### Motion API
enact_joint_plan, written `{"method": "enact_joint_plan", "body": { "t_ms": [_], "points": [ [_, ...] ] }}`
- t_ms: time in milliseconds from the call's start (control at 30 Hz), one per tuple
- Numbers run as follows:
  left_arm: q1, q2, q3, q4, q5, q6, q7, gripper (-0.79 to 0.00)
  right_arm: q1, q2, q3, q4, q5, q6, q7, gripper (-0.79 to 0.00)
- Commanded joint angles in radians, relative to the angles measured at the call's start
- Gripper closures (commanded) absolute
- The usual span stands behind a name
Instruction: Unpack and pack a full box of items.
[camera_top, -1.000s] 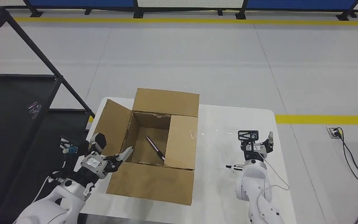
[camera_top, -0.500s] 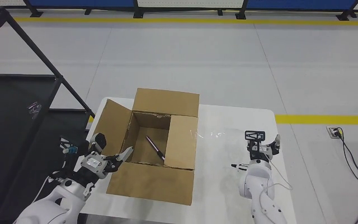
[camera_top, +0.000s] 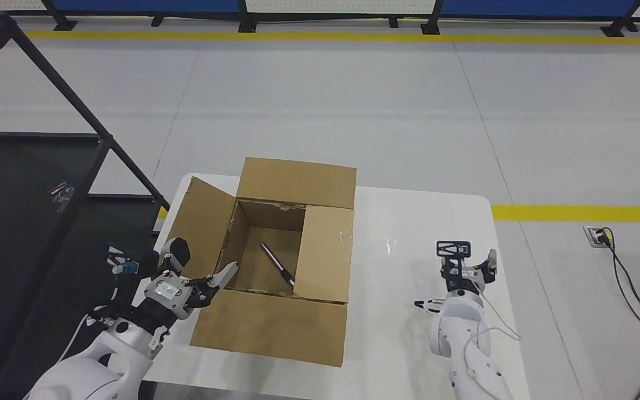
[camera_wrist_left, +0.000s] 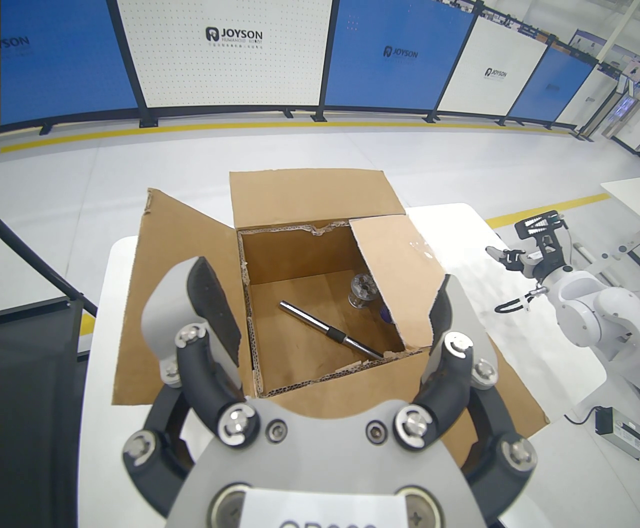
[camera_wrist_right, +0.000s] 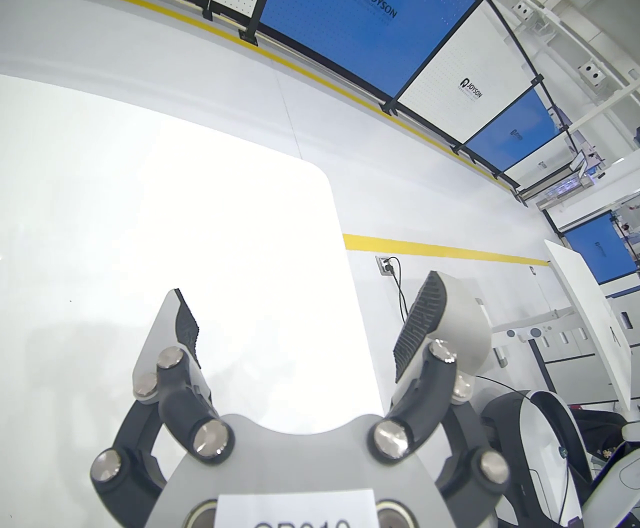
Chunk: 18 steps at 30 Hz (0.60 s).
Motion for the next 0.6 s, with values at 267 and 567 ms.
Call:
{"method": "enact_joint_plan", "body": {
  "t_ms": [267, 567],
  "points": [
    [0.004, 0.001, 0.015, 0.007, 0.008, -0.011, -0.015, -0.785, -0.039, 0.001, -0.005, -0.066, 0.032, -0.069, -0.053, -0.785],
    [-0.136, 0.002, 0.184, 0.081, 0.117, 0.001, -0.209, -0.785, -0.136, 0.023, 0.057, -0.235, 0.172, -0.375, -0.215, -0.785]
  ]
}}
